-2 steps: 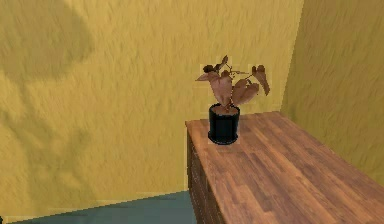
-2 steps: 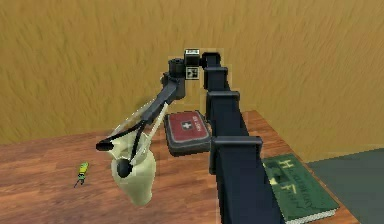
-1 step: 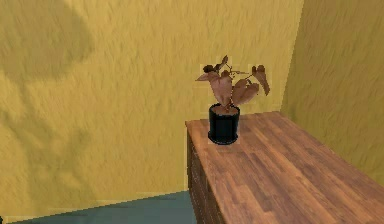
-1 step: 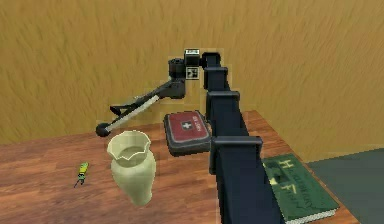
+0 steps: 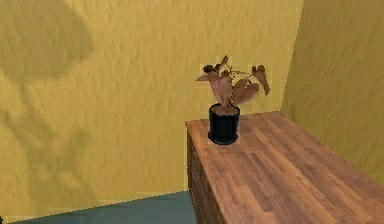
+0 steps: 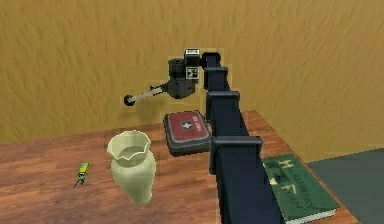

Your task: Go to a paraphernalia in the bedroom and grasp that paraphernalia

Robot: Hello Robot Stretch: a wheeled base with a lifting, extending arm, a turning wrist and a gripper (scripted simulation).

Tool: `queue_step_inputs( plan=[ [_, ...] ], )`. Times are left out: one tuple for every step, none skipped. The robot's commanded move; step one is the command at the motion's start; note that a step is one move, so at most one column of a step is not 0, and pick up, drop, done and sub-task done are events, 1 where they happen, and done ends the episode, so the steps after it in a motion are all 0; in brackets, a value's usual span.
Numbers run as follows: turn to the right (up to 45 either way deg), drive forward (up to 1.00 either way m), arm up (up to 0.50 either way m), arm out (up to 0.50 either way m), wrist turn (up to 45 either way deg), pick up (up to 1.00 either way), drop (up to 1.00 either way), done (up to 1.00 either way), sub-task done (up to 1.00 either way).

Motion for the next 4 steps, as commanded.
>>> queue_step_inputs(
  plan=[
    [0.0,0.0,0.0,0.0,30.0,0.0,0.0,0.0,0.0],
    [0.0,0.0,-0.3,0.0,0.0,0.0,0.0,0.0,0.0],
    [0.0,0.0,0.0,0.0,0.0,1.0,0.0,0.0,0.0],
    [0.0,0.0,0.1,0.0,0.0,0.0,0.0,0.0,0.0]
  ],
)
